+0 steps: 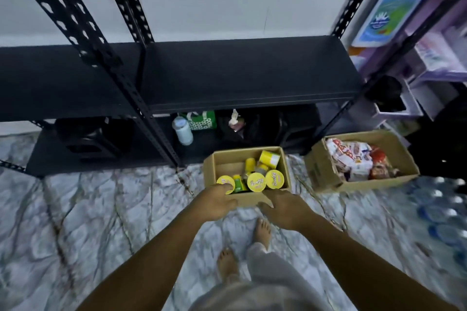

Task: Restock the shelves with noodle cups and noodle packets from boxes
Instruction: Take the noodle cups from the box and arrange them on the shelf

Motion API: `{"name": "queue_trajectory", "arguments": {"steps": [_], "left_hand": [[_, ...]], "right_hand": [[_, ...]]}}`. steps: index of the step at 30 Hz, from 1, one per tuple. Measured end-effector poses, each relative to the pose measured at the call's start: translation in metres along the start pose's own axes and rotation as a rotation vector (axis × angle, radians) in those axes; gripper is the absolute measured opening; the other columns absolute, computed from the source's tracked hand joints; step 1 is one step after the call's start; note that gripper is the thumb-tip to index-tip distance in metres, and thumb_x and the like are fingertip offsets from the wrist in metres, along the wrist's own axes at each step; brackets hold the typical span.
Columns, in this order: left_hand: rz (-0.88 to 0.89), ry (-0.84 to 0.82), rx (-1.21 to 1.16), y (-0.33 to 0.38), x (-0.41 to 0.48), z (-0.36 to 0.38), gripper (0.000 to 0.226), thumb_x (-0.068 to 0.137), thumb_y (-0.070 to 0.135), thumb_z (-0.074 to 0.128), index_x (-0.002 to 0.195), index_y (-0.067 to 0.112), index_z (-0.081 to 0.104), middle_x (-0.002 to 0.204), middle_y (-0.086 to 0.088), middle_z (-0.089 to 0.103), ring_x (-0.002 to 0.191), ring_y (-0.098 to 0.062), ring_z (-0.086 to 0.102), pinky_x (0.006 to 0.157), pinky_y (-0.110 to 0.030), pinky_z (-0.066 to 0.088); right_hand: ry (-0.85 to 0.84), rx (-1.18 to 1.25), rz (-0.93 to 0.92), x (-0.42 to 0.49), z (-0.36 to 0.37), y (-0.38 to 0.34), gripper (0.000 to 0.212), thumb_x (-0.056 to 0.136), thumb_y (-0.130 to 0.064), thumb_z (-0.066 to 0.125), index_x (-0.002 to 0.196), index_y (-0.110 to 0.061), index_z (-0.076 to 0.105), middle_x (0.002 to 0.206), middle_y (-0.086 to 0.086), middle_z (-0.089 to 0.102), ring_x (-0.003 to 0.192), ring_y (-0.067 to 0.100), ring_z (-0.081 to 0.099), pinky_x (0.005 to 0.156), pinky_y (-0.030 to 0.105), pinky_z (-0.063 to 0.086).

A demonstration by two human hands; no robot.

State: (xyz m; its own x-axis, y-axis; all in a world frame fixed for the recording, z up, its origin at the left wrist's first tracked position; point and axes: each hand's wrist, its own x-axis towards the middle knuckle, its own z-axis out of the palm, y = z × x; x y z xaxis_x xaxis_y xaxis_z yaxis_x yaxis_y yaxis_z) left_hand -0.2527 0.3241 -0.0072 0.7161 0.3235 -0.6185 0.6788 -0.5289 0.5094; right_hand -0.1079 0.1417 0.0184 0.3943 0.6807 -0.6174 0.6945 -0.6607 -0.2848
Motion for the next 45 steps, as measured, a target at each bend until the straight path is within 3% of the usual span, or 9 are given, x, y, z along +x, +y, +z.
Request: {"name": "queue_trajectory", "arguments": {"steps": [5, 13, 21, 28, 39, 43, 45], "left_hand": [[-0.023, -0.05, 0.027, -0.005, 0.015, 0.017, 0.057, 0.101, 0.045, 0.06, 0.147, 0.013, 0.05, 0.146, -0.012, 0.052, 0.133, -0.031, 0.051, 0.105, -0.039, 0.046], [-0.057, -0.035, 0.051, 0.014, 0.055, 0.028, 0.062, 0.098, 0.052, 0.061, 0.146, 0.014, 0.049, 0.143, -0.01, 0.051, 0.129, -0.028, 0.053, 0.103, -0.04, 0.046], [-0.129, 0.01, 0.014, 0.04, 0.12, 0.058, 0.071, 0.094, 0.057, 0.065, 0.152, 0.021, 0.044, 0.147, -0.005, 0.048, 0.133, -0.023, 0.05, 0.1, -0.034, 0.046], [-0.162, -0.019, 0.038, 0.033, 0.192, 0.094, 0.083, 0.083, 0.068, 0.06, 0.153, 0.026, 0.042, 0.148, -0.001, 0.047, 0.135, -0.024, 0.048, 0.103, -0.045, 0.049], [-0.103, -0.035, 0.31, -0.038, 0.365, 0.188, 0.092, 0.087, 0.058, 0.07, 0.161, 0.031, 0.023, 0.168, -0.007, 0.019, 0.145, -0.033, 0.036, 0.099, -0.049, 0.048], [-0.113, 0.069, 0.298, -0.062, 0.415, 0.218, 0.098, 0.082, 0.061, 0.073, 0.16, 0.033, 0.02, 0.166, -0.007, 0.017, 0.145, -0.035, 0.034, 0.092, -0.05, 0.05], [-0.123, 0.111, 0.265, -0.066, 0.435, 0.235, 0.099, 0.083, 0.061, 0.073, 0.16, 0.032, 0.019, 0.167, -0.007, 0.014, 0.147, -0.036, 0.03, 0.091, -0.05, 0.051]], "right_hand": [[-0.068, -0.014, 0.077, 0.008, 0.022, 0.014, 0.064, 0.103, -0.058, 0.037, 0.156, -0.022, 0.035, 0.158, 0.005, 0.043, 0.14, 0.029, 0.042, 0.112, 0.045, 0.037], [-0.099, 0.015, 0.155, 0.034, 0.014, 0.063, 0.068, 0.102, -0.062, 0.036, 0.16, -0.029, 0.024, 0.157, 0.006, 0.041, 0.141, 0.031, 0.04, 0.111, 0.048, 0.037], [-0.182, -0.008, 0.115, 0.091, -0.001, 0.147, 0.072, 0.101, -0.064, 0.038, 0.162, -0.029, 0.02, 0.158, 0.006, 0.04, 0.141, 0.031, 0.041, 0.11, 0.047, 0.041], [-0.27, -0.091, 0.091, 0.166, 0.018, 0.213, 0.077, 0.099, -0.063, 0.044, 0.163, -0.03, 0.015, 0.156, 0.008, 0.038, 0.14, 0.031, 0.042, 0.107, 0.046, 0.044], [-0.201, -0.246, -0.034, 0.328, 0.126, 0.273, 0.084, 0.092, -0.042, 0.066, 0.16, -0.032, 0.019, 0.159, 0.008, 0.029, 0.135, 0.034, 0.042, 0.098, 0.047, 0.051], [-0.13, -0.373, -0.129, 0.383, 0.16, 0.284, 0.095, 0.084, -0.024, 0.073, 0.161, -0.029, 0.018, 0.167, 0.009, 0.011, 0.146, 0.035, 0.027, 0.102, 0.048, 0.046], [-0.088, -0.469, -0.209, 0.406, 0.172, 0.289, 0.101, 0.077, -0.014, 0.076, 0.161, -0.024, 0.02, 0.167, 0.013, 0.012, 0.149, 0.037, 0.023, 0.105, 0.05, 0.043]]}}
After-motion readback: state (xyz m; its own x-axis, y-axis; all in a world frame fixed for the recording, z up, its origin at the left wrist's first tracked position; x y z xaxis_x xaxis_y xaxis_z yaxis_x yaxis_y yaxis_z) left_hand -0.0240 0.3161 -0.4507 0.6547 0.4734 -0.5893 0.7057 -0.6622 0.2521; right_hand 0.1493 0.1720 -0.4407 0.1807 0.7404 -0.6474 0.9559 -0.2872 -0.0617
